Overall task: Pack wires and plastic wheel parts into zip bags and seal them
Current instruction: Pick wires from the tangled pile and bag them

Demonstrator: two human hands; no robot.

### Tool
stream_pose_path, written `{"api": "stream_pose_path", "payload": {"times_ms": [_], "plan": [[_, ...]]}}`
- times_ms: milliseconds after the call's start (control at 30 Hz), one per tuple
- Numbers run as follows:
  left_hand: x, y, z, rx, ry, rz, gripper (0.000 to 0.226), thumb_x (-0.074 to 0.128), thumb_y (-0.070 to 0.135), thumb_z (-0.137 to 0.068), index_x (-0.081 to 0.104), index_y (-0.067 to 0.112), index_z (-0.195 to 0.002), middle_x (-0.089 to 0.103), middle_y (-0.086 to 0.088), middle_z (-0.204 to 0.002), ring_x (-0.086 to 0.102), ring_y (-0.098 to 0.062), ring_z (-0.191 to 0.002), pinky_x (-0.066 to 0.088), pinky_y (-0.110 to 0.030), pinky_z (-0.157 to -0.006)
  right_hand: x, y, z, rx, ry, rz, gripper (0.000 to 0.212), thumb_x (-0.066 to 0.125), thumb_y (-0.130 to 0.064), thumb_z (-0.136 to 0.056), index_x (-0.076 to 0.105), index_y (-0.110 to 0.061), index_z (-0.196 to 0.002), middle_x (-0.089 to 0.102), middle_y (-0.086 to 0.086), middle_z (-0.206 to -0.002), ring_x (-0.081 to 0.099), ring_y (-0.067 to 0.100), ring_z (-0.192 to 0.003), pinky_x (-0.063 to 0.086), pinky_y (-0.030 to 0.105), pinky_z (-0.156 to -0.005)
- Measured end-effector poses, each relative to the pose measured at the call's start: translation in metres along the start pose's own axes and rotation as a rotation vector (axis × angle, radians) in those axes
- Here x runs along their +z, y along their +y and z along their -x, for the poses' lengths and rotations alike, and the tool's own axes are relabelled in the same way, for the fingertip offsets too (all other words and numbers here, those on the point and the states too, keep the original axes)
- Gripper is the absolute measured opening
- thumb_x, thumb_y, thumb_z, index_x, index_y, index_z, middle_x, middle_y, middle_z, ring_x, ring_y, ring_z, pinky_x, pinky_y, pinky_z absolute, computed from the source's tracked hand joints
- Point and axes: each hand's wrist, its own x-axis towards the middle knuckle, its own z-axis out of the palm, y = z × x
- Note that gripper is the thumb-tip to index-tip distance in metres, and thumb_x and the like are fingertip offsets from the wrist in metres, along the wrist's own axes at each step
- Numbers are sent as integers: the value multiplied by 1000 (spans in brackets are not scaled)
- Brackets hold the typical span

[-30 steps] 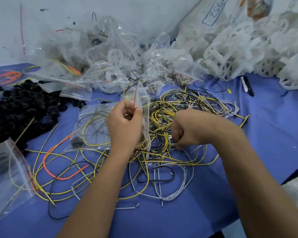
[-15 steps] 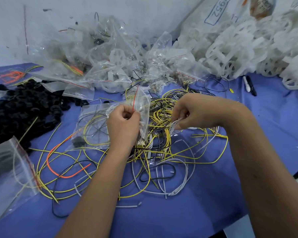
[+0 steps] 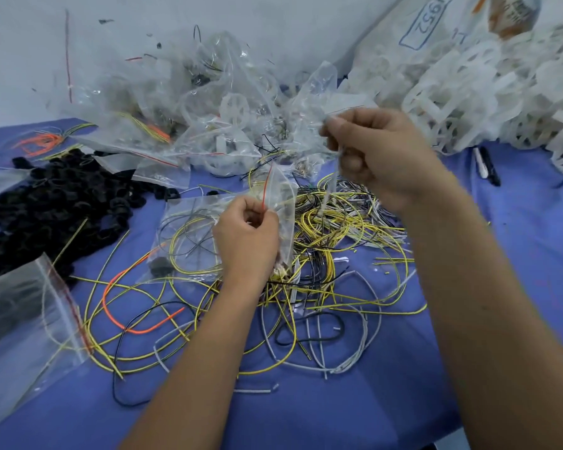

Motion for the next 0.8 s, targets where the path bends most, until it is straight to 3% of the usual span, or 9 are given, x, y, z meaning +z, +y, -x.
{"api": "stream_pose_path", "payload": {"times_ms": [100, 233, 333, 400, 500, 567, 633, 700, 800], "plan": [[4, 4, 4, 48, 68, 25, 14, 69, 11, -89, 62, 18, -78, 62, 8, -70, 54, -1, -59, 43, -15, -56, 25, 20, -3, 122, -32, -331, 20, 55, -11, -102, 63, -5, -85, 54, 4, -73, 39, 7, -47, 23, 18, -45], [6, 7, 7, 116, 186, 87, 15, 69, 9, -92, 60, 12, -80, 61, 7, -70, 55, -2, -59, 40, -12, -56, 48, 48, 2, 156, -178, -267, 20, 55, -17, -102, 66, -10, -87, 62, 2, -76, 50, 15, -61, 32, 25, -53], [6, 8, 5, 133, 283, 125, 13, 68, 11, -93, 61, 11, -82, 63, 5, -72, 58, -6, -63, 42, -15, -59, 50, 60, 4, 193, -179, -211, 26, 56, -19, -102, 69, -13, -81, 71, 12, -91, 67, 28, -82, 56, 41, -78], [5, 8, 4, 99, 334, 176, 13, 67, 10, -93, 61, 14, -82, 62, 8, -72, 57, -2, -62, 42, -13, -61, 49, 65, 3, 234, -145, -210, 26, 55, -18, -103, 66, -11, -81, 74, 19, -97, 71, 35, -90, 58, 51, -89], [2, 12, 2, 96, 382, 230, 15, 67, 7, -91, 60, 16, -82, 59, 13, -71, 56, 4, -62, 41, -9, -61, 50, 69, 4, 256, -86, -114, 24, 52, -11, -104, 61, -6, -82, 73, 24, -92, 74, 33, -79, 63, 45, -78], [0, 13, 1, 132, 399, 238, 16, 68, 6, -91, 59, 16, -82, 57, 14, -69, 55, 3, -61, 41, -9, -60, 51, 71, 6, 242, -81, -35, 23, 52, -9, -104, 61, -4, -83, 73, 17, -80, 74, 28, -70, 63, 37, -65], [-2, 14, 0, 169, 403, 240, 18, 68, 7, -91, 58, 18, -81, 56, 14, -67, 53, -1, -59, 41, -12, -59, 49, 72, 6, 211, -73, 94, 22, 56, -10, -103, 65, -1, -85, 70, 6, -67, 72, 23, -62, 62, 38, -61], [-4, 15, 0, 188, 402, 236, 20, 69, 10, -92, 56, 21, -81, 55, 14, -65, 51, -3, -57, 41, -15, -58, 47, 74, 5, 160, -54, 260, 21, 61, -12, -100, 70, 1, -86, 67, 4, -65, 68, 17, -58, 58, 35, -57], [-6, 13, -2, 121, 450, 241, 19, 69, 15, -94, 56, 21, -82, 56, 15, -66, 51, -1, -57, 41, -16, -58, 44, 73, 6, 111, -111, 390, 17, 67, -14, -96, 76, -6, -84, 66, 8, -64, 59, 8, -48, 44, 20, -45]]}}
